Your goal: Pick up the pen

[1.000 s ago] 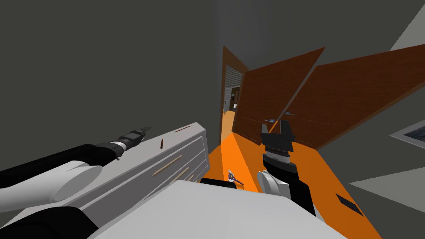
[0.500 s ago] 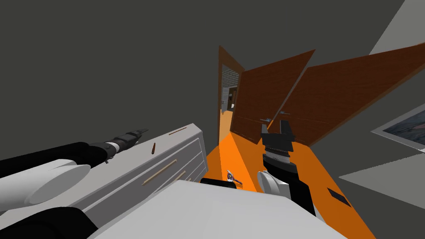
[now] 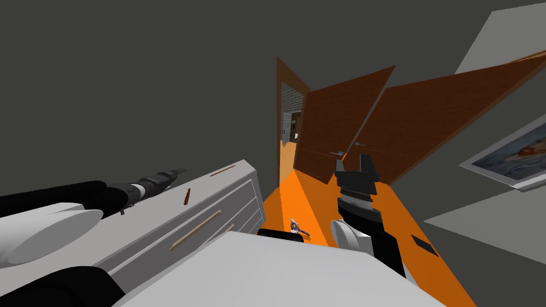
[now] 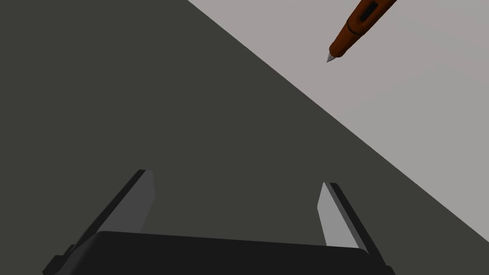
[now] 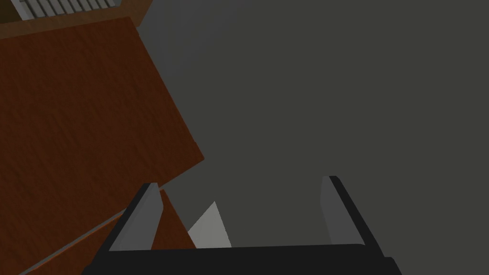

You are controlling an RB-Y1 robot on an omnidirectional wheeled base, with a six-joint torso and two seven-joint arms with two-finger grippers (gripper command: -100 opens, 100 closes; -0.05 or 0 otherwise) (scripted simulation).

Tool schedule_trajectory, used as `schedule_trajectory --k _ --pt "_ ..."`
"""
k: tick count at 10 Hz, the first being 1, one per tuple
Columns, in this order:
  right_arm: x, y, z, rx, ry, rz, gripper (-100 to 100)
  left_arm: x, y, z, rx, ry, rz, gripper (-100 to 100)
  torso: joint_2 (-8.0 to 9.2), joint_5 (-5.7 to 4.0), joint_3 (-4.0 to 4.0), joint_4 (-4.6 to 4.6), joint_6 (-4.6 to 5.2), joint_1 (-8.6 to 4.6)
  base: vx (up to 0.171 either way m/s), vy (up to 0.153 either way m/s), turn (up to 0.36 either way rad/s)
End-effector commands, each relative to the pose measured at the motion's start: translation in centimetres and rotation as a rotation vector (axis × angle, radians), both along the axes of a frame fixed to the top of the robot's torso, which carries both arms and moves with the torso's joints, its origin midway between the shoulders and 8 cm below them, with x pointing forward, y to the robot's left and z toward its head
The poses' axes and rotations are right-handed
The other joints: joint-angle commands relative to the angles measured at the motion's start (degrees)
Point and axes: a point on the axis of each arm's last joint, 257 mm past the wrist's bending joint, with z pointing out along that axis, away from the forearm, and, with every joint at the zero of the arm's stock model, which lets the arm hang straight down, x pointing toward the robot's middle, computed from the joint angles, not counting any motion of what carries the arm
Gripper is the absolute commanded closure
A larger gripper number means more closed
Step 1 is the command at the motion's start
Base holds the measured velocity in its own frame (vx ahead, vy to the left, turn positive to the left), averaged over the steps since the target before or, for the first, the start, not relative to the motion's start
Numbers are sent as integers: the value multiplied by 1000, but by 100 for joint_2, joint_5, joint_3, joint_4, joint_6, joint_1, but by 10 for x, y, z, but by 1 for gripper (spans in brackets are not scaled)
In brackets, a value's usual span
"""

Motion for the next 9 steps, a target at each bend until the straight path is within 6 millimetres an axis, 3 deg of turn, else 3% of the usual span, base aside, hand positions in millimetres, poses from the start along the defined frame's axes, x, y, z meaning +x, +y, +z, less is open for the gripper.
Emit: schedule_trajectory --k 1,9 --pt "0 0 0 0 0 0 0 -10 8 -2 -2 56 10 -100 0 0 0 0 0 0 30 -23 -147" --pt "0 0 0 0 0 0 0 -56 25 -23 -61 274 57 -100 5 1 3 1 -2 4 28 -9 -93"
